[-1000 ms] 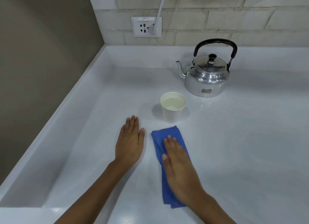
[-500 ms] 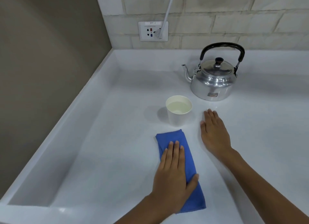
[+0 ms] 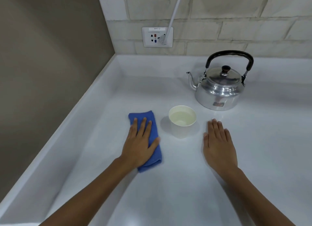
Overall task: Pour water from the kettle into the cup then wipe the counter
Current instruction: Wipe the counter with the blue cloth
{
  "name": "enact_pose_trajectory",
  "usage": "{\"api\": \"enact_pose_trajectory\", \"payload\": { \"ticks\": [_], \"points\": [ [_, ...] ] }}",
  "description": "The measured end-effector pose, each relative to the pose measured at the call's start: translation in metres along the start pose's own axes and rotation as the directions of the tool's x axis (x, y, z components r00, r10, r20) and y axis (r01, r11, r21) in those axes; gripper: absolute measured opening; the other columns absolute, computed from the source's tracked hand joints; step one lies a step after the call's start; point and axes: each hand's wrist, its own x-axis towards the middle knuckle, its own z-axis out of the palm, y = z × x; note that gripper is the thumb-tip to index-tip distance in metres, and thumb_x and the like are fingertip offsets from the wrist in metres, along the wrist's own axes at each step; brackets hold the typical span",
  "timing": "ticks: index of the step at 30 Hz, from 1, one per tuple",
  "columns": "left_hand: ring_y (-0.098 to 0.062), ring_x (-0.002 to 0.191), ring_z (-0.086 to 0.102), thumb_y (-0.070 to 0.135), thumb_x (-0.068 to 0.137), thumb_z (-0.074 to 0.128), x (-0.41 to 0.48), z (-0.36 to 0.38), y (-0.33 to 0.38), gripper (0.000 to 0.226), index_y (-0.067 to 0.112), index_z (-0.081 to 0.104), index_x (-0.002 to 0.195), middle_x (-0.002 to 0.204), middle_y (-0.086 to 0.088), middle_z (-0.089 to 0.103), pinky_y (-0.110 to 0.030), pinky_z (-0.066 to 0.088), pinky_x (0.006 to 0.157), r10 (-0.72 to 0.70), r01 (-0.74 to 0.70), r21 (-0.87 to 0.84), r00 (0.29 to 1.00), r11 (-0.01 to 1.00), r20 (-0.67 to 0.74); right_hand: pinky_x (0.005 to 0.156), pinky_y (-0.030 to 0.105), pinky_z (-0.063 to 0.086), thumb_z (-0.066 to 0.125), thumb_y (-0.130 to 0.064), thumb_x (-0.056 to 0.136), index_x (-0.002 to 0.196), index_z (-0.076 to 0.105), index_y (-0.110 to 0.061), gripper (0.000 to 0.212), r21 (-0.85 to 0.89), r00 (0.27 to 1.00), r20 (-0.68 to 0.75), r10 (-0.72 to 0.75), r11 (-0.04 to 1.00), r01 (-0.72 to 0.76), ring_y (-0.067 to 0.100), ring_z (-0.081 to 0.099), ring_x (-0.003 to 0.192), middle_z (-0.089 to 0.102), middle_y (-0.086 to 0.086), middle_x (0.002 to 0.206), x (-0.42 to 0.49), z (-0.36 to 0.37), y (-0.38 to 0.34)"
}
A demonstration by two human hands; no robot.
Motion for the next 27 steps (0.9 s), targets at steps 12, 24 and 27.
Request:
{"api": "enact_pose_trajectory", "payload": {
  "ticks": [12, 24, 27],
  "points": [
    [-0.012, 0.141, -0.013, 0.049, 0.09, 0.011, 0.009, 0.014, -0.007, 0.056, 0.03, -0.003, 0.141, 0.152, 0.013, -0.001, -0.028, -0.003, 0.115, 0.089, -0.1, -0.101, 0.991, 0.99, -0.104, 0.115, 0.039, 0.011, -0.002, -0.032, 0.086, 0.141, 0.019, -0.003, 0.066, 0.011, 1.0, -0.021, -0.002, 1.0, 0.002, 0.026, 0.017, 0.14, 0.023, 0.015, 0.151, 0.0, -0.004, -0.001],
    [-0.025, 0.143, -0.001, 0.034, 0.098, 0.029, 0.142, 0.012, -0.01, 0.051, 0.02, 0.012, 0.144, 0.156, -0.003, 0.01, -0.036, 0.003, 0.115, 0.232, -0.234, -0.043, 0.972, 0.971, -0.043, 0.112, 0.047, 0.024, 0.0, -0.029, 0.091, 0.137, 0.027, 0.003, 0.062, 0.001, 1.0, -0.024, -0.013, 1.0, 0.013, 0.033, 0.025, 0.136, 0.031, 0.02, 0.146, -0.002, -0.012, -0.007],
    [-0.027, 0.142, 0.003, 0.033, 0.097, 0.03, 0.164, 0.011, -0.008, 0.051, 0.019, 0.015, 0.144, 0.155, -0.004, 0.014, -0.039, 0.008, 0.116, 0.277, -0.278, -0.032, 0.96, 0.96, -0.03, 0.113, 0.046, 0.022, 0.005, -0.027, 0.089, 0.138, 0.026, 0.002, 0.06, 0.003, 1.0, -0.021, -0.017, 1.0, 0.018, 0.032, 0.022, 0.137, 0.029, 0.019, 0.147, -0.002, -0.011, -0.007]
  ]
}}
